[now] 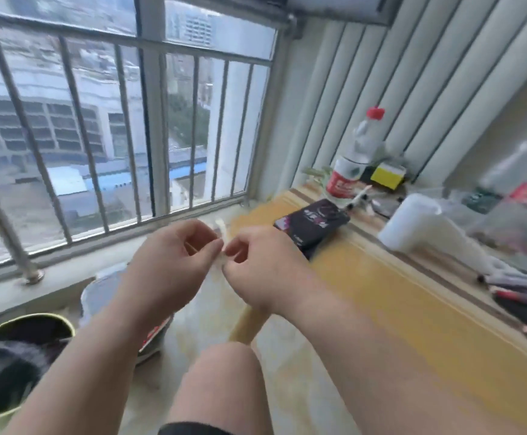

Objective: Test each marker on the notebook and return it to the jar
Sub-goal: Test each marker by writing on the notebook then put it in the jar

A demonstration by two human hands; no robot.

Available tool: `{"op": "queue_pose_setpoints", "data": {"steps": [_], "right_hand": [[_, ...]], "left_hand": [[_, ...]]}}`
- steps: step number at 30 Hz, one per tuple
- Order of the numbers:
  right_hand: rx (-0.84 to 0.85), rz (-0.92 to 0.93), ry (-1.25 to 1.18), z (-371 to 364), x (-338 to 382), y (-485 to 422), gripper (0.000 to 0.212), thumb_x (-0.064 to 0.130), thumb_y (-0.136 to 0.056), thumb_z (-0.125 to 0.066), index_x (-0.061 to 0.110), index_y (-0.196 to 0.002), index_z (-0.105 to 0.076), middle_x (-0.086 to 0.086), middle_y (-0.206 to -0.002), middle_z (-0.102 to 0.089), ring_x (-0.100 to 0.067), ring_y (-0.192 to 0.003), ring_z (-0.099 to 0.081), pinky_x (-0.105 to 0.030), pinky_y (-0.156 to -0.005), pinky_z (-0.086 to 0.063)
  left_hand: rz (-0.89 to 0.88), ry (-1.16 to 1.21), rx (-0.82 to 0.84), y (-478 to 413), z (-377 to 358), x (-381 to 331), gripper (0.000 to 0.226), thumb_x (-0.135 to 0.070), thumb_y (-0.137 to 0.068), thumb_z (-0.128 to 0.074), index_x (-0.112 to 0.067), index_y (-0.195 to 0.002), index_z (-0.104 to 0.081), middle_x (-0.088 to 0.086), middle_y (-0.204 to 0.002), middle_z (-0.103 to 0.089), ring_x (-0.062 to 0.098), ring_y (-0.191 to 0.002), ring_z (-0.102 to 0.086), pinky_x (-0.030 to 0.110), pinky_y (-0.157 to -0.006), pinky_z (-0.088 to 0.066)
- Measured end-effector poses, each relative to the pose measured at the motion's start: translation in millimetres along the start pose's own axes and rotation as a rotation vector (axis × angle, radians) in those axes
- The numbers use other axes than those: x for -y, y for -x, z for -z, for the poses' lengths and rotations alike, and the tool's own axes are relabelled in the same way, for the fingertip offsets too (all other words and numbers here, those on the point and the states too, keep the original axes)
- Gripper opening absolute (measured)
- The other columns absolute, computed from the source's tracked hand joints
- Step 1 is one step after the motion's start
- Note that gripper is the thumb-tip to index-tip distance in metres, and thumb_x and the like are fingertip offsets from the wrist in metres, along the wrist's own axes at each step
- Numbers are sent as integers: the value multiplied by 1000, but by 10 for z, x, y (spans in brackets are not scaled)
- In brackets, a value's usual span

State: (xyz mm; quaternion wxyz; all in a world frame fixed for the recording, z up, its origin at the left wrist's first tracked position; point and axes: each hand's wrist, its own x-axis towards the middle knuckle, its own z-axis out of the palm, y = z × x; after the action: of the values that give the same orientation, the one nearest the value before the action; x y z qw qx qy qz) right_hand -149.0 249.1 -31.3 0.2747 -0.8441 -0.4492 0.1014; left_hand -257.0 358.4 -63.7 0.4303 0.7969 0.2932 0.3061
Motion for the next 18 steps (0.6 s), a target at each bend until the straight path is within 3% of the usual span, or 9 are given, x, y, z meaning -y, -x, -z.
{"op": "queue_pose_setpoints", "data": {"steps": [3, 7, 14, 18], "right_hand": [[-110, -121, 2, 578, -538, 341, 11, 22, -81, -65, 29, -89, -70, 13, -85, -66, -9, -81, -63, -19, -65, -47], [-243, -279, 4, 1158, -1184, 877, 10, 26, -81, -65, 34, -77, -60, 16, -78, -63, 1, -69, -57, -18, -52, -38], [-456, -525, 35, 1945, -2021, 1993, 5, 26, -81, -67, 31, -82, -66, 12, -70, -66, -5, -54, -62, -16, -39, -39], [-533, -664, 94, 2364, -2432, 2702, 9, 28, -83, -70, 31, -77, -64, 12, -76, -69, -6, -65, -65, -22, -53, -50]], "left_hand": [[-106, -34, 119, 1, -541, -438, 15, -28, -90, -74, -31, -76, -69, -26, -68, -66, 1, -59, -59, 28, -56, -41], [-258, -92, 284, 115, -1283, -1059, 14, -31, -91, -72, -31, -78, -67, -24, -69, -65, -5, -66, -58, 26, -58, -40], [-558, -103, 546, 583, -2583, -2115, 13, -31, -90, -71, -29, -78, -66, -16, -74, -67, -4, -77, -58, 11, -55, -37], [-693, -117, 705, 1048, -3219, -2590, 13, -36, -90, -69, -33, -78, -65, -20, -72, -65, -5, -70, -58, 13, -52, -37]]}}
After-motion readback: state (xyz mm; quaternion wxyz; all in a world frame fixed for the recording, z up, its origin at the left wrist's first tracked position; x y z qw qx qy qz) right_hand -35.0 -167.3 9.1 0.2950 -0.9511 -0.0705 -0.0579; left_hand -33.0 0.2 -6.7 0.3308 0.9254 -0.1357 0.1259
